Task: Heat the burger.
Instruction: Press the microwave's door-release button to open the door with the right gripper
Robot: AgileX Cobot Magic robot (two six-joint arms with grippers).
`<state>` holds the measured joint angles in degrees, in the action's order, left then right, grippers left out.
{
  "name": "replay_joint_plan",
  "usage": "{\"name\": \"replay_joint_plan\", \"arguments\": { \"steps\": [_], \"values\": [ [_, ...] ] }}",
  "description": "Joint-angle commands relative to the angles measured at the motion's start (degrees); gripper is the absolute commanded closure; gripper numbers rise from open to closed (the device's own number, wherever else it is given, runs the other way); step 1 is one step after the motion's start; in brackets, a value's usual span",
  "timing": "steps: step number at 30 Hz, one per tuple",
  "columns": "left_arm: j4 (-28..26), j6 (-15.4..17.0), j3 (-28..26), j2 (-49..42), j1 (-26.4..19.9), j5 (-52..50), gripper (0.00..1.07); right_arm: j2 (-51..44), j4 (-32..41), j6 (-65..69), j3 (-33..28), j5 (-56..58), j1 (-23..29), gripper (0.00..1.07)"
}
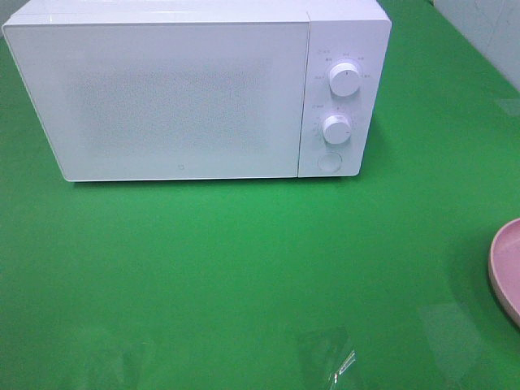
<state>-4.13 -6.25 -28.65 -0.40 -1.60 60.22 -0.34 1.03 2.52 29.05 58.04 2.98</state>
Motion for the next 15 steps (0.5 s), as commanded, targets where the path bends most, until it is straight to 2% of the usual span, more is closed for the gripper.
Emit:
{"name": "replay_joint_plan", "arguments": {
  "steps": [1, 15],
  "values": [
    [-0.63, -0.06, 0.23, -1.26, -0.23, -0.80, 0.07, -1.32, -0.11, -0.06, 0.00, -0.69, -0.11, 0.31],
    [-0.63, -0.06, 0.23, -1.26, -0.23, -0.80, 0.07, -1.09, -0.11, -0.06, 0.00, -0.74, -0.11, 0.31]
  ]
}}
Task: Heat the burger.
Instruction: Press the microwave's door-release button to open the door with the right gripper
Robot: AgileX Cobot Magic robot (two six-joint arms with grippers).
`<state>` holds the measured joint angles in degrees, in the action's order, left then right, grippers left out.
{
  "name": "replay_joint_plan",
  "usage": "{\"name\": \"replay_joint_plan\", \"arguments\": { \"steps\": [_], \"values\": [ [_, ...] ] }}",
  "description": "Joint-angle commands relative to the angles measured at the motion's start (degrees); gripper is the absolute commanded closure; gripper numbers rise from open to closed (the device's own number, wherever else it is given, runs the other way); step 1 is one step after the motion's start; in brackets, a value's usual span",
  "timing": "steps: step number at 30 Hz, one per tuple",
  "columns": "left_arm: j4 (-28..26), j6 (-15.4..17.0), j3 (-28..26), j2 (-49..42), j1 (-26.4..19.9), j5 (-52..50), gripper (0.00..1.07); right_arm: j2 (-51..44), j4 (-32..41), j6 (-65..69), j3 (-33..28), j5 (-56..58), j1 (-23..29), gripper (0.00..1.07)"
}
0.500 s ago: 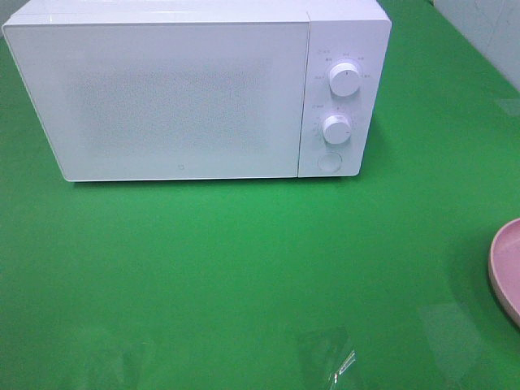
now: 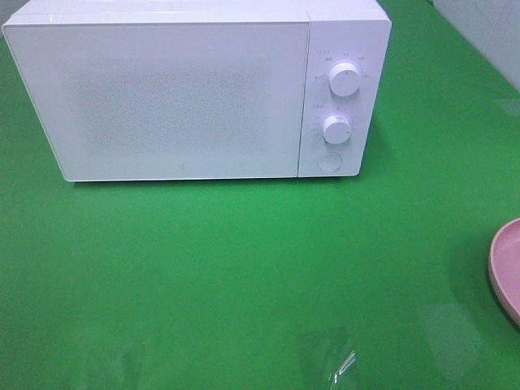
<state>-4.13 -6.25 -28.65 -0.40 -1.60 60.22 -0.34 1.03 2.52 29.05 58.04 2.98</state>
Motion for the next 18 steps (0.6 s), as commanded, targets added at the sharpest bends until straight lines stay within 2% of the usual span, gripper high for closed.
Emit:
{"name": "replay_joint_plan", "arguments": {
  "steps": [1, 8, 18],
  "values": [
    [-0.63, -0.06, 0.23, -1.26, -0.23, -0.80, 0.07, -1.09, -0.11, -0.06, 0.00, -0.74, -0.11, 0.31],
    [-0.63, -0.06, 0.23, -1.26, -0.23, -0.80, 0.07, 4.64, -0.11, 0.46, 1.83, -2.64, -0.11, 0.31],
    [-0.63, -0.06, 0.23, -1.26, -0.23, -0.80, 0.07, 13.52, -0.34, 0.40, 2.01, -14.55, -0.11, 0.31]
  ]
}}
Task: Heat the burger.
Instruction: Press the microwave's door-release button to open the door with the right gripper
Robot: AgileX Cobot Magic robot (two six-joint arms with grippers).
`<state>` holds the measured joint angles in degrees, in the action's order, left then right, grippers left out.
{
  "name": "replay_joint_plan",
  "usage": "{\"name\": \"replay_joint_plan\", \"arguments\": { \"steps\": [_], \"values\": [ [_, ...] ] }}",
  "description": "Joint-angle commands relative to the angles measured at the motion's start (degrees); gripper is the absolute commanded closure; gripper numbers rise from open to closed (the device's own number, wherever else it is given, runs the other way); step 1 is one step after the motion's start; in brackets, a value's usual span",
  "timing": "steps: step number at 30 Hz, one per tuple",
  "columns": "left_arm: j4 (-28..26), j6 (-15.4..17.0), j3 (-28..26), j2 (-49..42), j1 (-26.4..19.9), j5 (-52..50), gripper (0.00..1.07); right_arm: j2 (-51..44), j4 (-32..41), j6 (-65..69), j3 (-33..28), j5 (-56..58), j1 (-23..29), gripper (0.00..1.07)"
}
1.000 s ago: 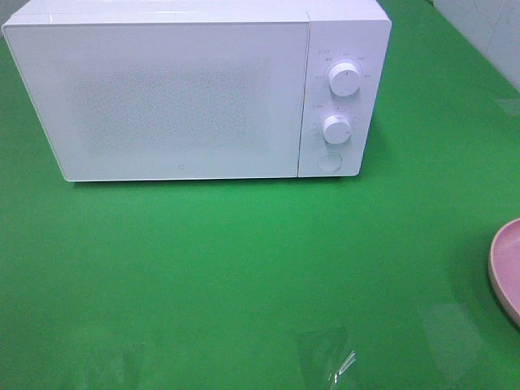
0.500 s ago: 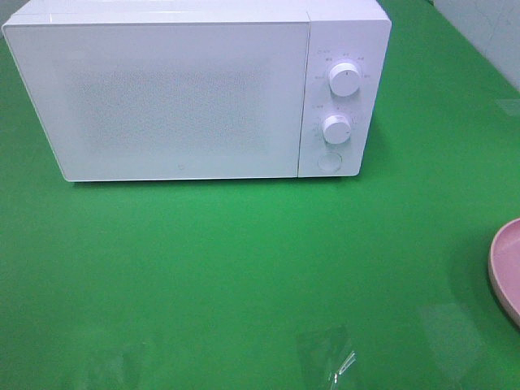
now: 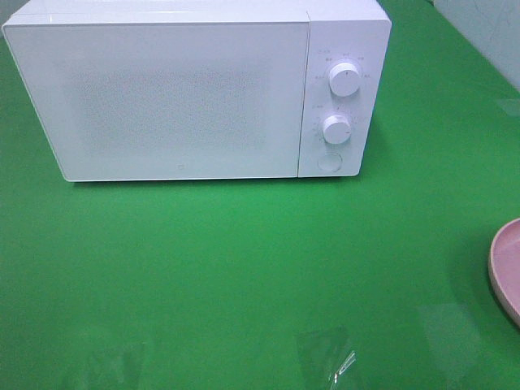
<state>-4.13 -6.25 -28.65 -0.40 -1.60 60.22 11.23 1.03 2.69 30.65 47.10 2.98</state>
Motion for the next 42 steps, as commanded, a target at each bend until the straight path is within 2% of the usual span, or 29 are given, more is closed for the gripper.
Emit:
{"name": "replay_joint_plan", "arguments": {
  "steps": [1, 12, 14, 35, 42],
  "values": [
    [-0.63, -0.06, 0.23, -1.26, -0.23, -0.80, 0.07, 1.95, -0.34, 0.23, 0.40, -3.61, -0.11, 0.31],
    [-0.63, -0.06, 0.23, -1.26, -0.23, -0.80, 0.07, 11.23, -0.40, -0.17, 0.40, -14.90, -0.11, 0.31],
    [-0.63, -0.06, 0.23, -1.26, -0.23, -0.80, 0.07, 15.18, -0.40, -0.17, 0.40, -18.28, -0.11, 0.31],
    [-0.63, -0.06, 0.23, -1.26, -0.23, -0.80, 0.07, 36.73, -0.34, -0.23, 0.40, -32.54, -0.11, 0.31],
    [-0.63, -0.06, 0.23, -1.26, -0.23, -0.80, 0.07, 44.12, -0.34, -0.23, 0.40, -40.74, -0.11, 0.31]
  ]
}}
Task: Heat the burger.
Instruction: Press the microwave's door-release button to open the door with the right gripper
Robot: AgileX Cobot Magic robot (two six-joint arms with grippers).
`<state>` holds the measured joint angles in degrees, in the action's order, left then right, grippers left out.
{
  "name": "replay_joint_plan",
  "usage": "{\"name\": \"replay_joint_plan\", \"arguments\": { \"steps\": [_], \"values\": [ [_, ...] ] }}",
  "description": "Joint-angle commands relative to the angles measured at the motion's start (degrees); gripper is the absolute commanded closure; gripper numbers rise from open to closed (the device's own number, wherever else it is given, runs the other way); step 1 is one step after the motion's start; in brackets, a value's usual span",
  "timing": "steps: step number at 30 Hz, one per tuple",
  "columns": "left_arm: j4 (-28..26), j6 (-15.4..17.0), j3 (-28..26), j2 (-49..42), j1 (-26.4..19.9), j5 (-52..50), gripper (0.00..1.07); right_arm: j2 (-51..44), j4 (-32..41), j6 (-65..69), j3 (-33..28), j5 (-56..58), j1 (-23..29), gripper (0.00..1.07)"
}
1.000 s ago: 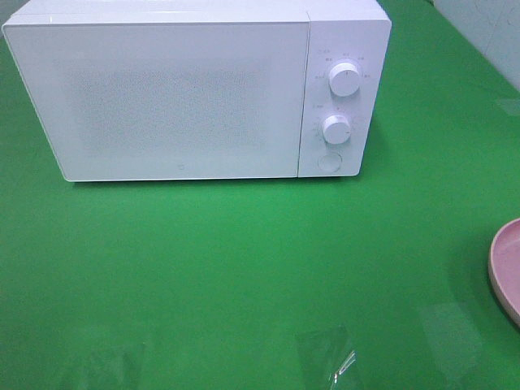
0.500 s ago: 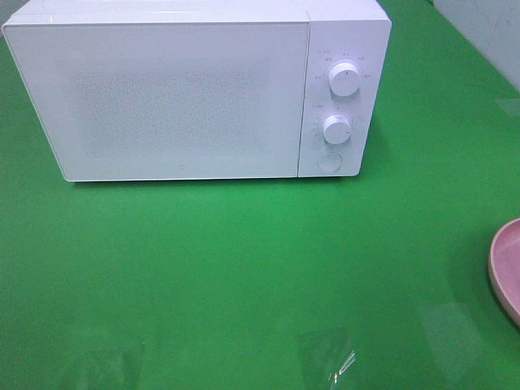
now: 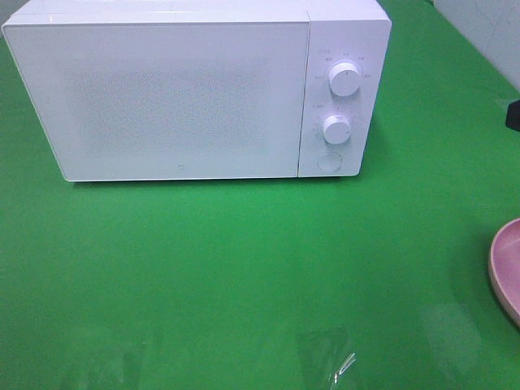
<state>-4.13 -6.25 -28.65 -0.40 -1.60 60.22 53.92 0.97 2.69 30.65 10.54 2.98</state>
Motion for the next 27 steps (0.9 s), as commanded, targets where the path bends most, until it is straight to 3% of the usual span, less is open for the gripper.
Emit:
{"name": "replay_joint_plan", "arguments": {
  "steps": [1, 7, 14, 16, 23, 25, 27],
  "values": [
    [-0.63, -0.06, 0.23, -1.26, -0.23, -0.80, 0.07, 1.43, -0.29, -0.23, 0.40, -4.18, -0.11, 0.31],
    [-0.63, -0.06, 0.23, -1.26, -0.23, -0.80, 0.07, 4.24, 0.29, -0.23, -5.39, -19.82, -0.11, 0.31],
    [-0.63, -0.06, 0.23, -1.26, -0.23, -0.80, 0.07, 4.47, 2.69, -0.97, -9.05, -26.87, -0.11, 0.31],
    [-0.63, -0.06, 0.23, -1.26, -0.23, -0.80, 0.07, 4.47, 6.02, -5.16, -11.80, -33.52, 2.18, 0.31],
    [-0.63, -0.06, 0.23, -1.26, -0.23, -0.80, 0.07, 5.27, 14.09, -15.01, -13.52, -39.42, 8.25, 0.31],
    [-0.63, -0.06, 0.23, -1.26, -0.23, -0.80, 0.07, 6.42, 17.82, -19.37, -13.92, -41.94, 10.49, 0.31],
    [-0.63, -0.06, 0.23, -1.26, -0.23, -0.80, 0.07, 10.03, 26.13, -25.61, -13.98, -47.10, 15.47, 0.31]
  ]
}}
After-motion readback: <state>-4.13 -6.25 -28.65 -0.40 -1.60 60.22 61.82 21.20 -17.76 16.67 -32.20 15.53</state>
